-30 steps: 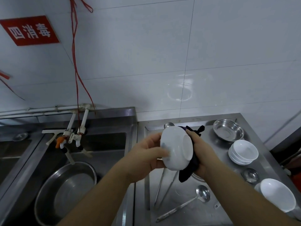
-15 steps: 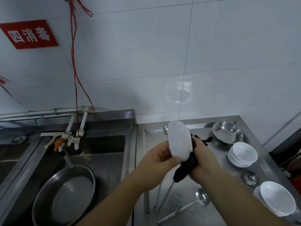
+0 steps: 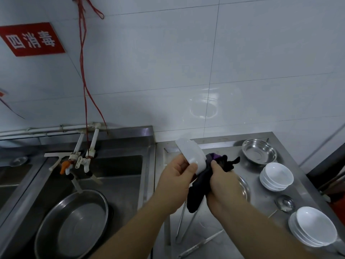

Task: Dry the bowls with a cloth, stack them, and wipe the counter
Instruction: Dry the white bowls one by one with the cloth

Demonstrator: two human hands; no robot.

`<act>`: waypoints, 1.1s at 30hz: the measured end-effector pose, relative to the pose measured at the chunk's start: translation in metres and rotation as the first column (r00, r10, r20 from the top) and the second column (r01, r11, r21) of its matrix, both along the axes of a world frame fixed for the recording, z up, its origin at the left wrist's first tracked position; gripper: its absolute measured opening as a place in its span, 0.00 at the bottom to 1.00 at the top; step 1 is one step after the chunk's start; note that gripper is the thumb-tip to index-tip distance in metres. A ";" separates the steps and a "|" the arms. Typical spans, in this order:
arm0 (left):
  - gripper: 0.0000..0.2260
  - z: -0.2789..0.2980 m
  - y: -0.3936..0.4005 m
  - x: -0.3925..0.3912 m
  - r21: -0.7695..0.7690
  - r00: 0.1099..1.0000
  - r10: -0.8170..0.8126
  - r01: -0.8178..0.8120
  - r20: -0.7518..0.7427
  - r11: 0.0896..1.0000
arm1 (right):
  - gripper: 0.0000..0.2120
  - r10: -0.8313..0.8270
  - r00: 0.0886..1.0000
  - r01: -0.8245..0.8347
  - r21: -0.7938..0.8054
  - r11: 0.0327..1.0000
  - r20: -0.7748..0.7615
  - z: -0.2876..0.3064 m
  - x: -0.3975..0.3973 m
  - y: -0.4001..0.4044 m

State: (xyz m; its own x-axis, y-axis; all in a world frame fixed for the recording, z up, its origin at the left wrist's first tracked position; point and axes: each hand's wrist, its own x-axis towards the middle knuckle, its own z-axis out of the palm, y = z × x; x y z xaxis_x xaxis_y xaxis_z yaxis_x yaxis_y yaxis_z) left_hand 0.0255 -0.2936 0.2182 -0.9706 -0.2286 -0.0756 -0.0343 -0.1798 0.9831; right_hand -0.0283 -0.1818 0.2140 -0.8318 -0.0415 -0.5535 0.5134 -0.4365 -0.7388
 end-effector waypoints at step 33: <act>0.09 -0.017 -0.021 0.023 -0.858 0.958 -0.193 0.277 0.212 0.433 | 0.05 0.149 0.986 -0.136 0.154 0.979 -0.072 -0.014 -0.010 0.005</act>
